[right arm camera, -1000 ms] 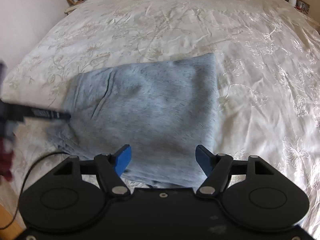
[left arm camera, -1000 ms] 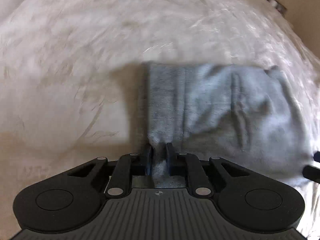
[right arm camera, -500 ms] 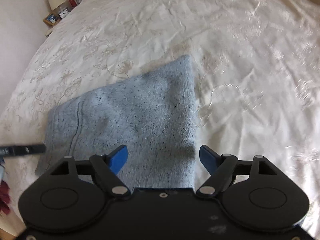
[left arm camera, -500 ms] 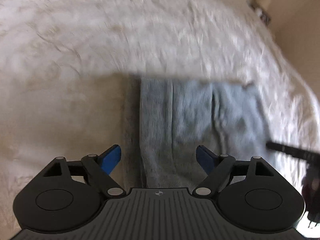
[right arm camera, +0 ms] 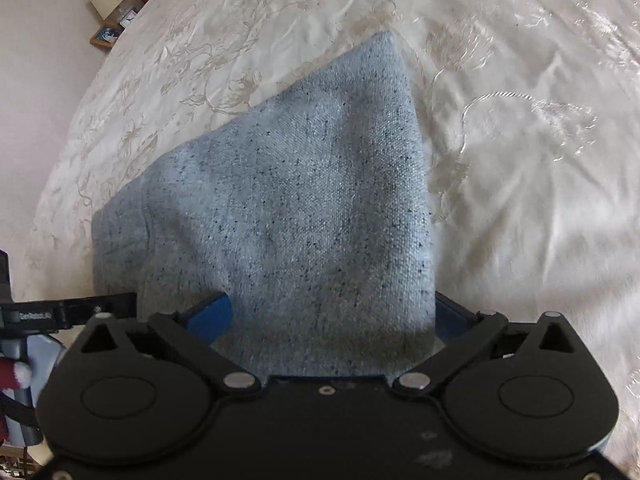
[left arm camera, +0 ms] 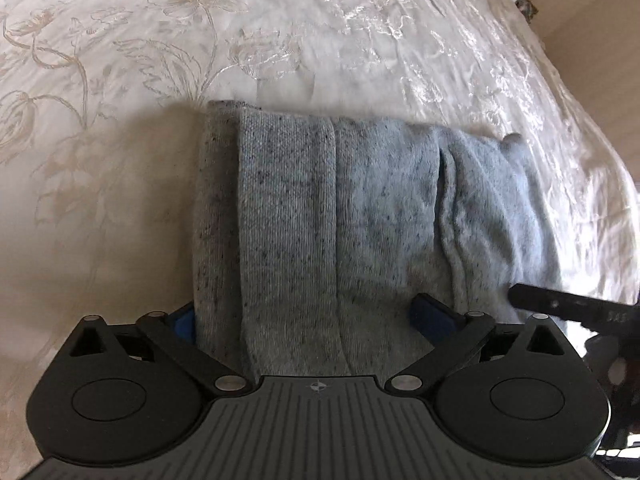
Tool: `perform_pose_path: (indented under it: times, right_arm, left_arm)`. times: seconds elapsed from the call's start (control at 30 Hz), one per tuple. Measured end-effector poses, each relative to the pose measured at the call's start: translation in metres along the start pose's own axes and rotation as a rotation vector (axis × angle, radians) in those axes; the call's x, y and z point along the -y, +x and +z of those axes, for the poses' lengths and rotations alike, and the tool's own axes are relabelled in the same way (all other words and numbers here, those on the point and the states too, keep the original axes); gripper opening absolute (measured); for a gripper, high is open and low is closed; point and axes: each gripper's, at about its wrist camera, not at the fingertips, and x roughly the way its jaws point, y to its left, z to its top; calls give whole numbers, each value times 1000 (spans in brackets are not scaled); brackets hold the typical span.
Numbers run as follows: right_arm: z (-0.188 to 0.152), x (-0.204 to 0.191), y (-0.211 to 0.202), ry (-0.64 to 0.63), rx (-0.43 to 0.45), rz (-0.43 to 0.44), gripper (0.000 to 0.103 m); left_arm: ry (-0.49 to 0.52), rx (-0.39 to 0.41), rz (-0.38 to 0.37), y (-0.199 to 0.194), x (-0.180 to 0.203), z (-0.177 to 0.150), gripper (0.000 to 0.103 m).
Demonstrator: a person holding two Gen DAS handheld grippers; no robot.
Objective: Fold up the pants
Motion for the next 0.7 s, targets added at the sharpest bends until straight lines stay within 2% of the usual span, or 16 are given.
perform_pose_path:
  times: [0.2,0.37,0.4,0.43,0.47,0.5,0.57,0.6,0.7]
  right_arm:
    - [6,-9,10,21,22,-41,103]
    - [19,-12,15,37,-36,-27,101]
    - [22,-13,12,40,-42,-31,79]
    - [24,-15,7,26,-45,-18,47]
    - [25,-18,3,18,-49,12,37]
    - [26,-21,-3,11,-44,6,24]
    - [26,-34,-16,-46,-13,-27,17]
    - [27,-43,-25,-79,5,-44,14]
    - [31,-67,-49,-141,55,-44,11]
  left_arm:
    - [-30,39,21,-1,2,-4,103]
    - [-85,42,52,0,5,-1,101]
    - [-89,44,65,-2,7,0,91]
    - [-88,53,73,-5,9,0,82]
    - [-88,64,80,-9,11,-2,67]
    - [-86,77,93,-14,15,-4,53]
    - [-67,113,118,-25,22,-8,36]
    - [-62,131,128,-32,26,-9,31]
    - [-65,188,127,-54,34,-13,26]
